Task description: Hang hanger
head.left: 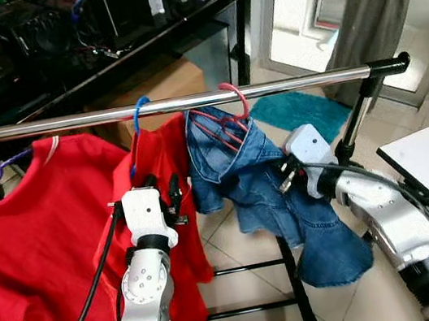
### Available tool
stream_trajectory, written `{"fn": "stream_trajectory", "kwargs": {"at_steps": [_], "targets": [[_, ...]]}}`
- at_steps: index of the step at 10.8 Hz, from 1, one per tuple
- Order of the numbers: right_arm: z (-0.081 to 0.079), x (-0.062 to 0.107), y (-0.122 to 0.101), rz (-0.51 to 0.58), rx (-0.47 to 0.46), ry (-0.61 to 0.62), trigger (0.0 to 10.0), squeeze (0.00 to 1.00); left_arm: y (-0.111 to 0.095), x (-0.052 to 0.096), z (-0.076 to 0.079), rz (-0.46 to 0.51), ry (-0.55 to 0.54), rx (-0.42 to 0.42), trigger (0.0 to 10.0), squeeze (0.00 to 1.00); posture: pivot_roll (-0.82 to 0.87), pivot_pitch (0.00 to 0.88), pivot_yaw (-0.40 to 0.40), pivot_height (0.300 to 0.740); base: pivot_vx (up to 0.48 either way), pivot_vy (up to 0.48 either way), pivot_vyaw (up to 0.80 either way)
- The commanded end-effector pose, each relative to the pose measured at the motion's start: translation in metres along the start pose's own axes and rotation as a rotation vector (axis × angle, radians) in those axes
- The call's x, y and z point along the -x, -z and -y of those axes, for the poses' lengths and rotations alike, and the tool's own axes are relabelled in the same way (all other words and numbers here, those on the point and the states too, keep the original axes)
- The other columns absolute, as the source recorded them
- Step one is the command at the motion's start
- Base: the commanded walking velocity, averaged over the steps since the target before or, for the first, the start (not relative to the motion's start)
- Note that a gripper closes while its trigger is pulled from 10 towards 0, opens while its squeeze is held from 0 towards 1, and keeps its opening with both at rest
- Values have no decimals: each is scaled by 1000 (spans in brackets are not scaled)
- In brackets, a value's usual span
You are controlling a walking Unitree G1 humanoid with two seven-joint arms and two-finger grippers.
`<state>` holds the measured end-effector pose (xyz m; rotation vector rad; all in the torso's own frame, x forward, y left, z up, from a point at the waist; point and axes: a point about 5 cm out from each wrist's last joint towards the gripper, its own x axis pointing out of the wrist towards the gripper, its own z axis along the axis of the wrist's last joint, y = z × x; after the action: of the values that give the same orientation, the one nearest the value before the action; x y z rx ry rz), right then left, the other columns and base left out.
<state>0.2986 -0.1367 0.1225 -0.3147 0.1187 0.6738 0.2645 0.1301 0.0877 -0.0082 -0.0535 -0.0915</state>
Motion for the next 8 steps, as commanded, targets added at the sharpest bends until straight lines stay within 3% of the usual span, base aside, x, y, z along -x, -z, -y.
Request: {"fn": "stream_trajectory", "kwargs": {"at_steps": [1,2,6,7,8], "targets": [[-2,1,2,-18,-2,-12,10000,0,0,0,0,-1,10,-9,10000,0,69,0,29,740,0,0,0],[-3,1,2,-13,-35,-11,10000,1000,0,0,0,-1,8,-8,10000,0,70,0,28,740,0,0,0],[0,4,-2,-2,-32,0,10000,1000,1,1,1,-3,7,-3,10000,0,69,4,26,740,0,0,0],[-1,6,-2,-5,-35,-1,10000,263,1,2,1,-5,7,-3,10000,0,69,6,26,740,0,0,0],[-4,11,-3,-5,-42,-23,10000,0,2,3,0,-8,7,-4,10000,0,68,14,27,740,0,0,0]]}}
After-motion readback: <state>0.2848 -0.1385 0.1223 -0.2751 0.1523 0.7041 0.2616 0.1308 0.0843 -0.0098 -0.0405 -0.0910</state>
